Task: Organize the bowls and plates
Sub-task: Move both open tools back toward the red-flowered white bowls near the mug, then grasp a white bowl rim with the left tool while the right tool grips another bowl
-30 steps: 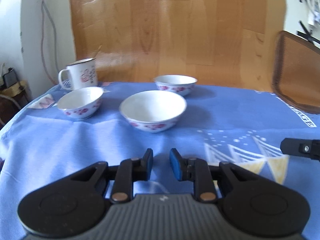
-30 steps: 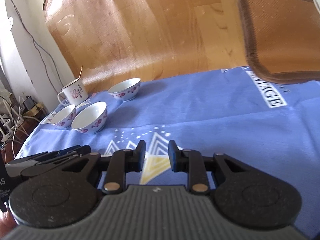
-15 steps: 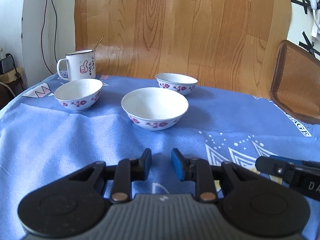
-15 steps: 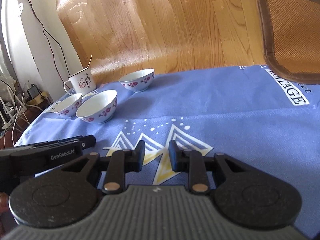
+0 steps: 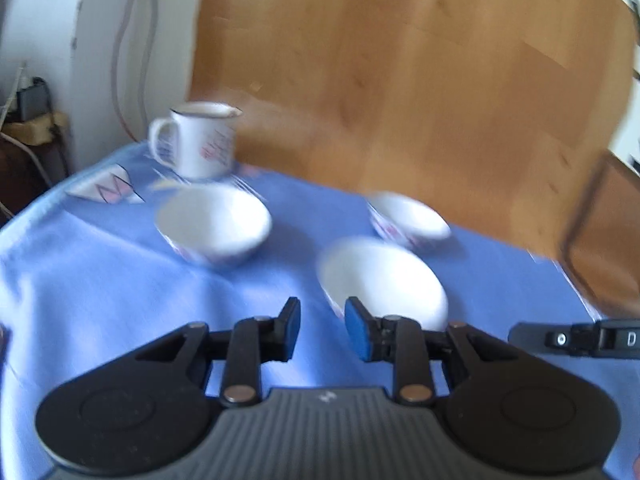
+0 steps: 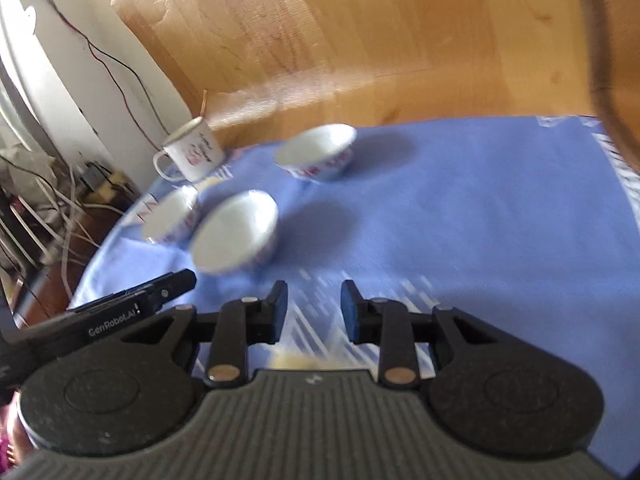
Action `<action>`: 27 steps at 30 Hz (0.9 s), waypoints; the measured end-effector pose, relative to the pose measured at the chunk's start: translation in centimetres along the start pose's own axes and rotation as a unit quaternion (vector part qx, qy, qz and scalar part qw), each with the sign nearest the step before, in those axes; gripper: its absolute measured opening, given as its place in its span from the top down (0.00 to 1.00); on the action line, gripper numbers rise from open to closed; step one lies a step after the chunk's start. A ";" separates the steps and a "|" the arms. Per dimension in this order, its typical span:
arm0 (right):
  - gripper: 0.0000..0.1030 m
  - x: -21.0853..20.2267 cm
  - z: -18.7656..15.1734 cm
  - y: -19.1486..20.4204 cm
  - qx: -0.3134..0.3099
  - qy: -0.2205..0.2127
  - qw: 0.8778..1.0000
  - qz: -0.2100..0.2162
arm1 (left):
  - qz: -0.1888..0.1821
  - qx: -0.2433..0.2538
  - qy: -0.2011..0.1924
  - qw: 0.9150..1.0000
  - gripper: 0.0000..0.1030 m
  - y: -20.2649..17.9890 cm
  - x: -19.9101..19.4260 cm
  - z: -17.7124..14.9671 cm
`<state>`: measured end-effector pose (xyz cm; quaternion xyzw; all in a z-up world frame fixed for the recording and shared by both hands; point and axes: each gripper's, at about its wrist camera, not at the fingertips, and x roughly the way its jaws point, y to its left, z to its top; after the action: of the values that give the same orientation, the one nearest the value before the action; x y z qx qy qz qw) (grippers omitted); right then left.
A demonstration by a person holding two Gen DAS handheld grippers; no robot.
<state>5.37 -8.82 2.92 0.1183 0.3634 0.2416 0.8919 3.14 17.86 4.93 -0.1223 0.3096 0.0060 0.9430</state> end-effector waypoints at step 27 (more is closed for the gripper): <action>0.92 -3.2 -0.9 -4.0 0.016 0.067 0.996 -0.054 | -0.137 0.045 0.097 0.985 0.92 -12.1 0.4 -4.2</action>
<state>4.13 -13.85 2.66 0.0960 0.4319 0.1946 0.8754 2.07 5.10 4.24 -0.1207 0.3801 -0.1493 0.9048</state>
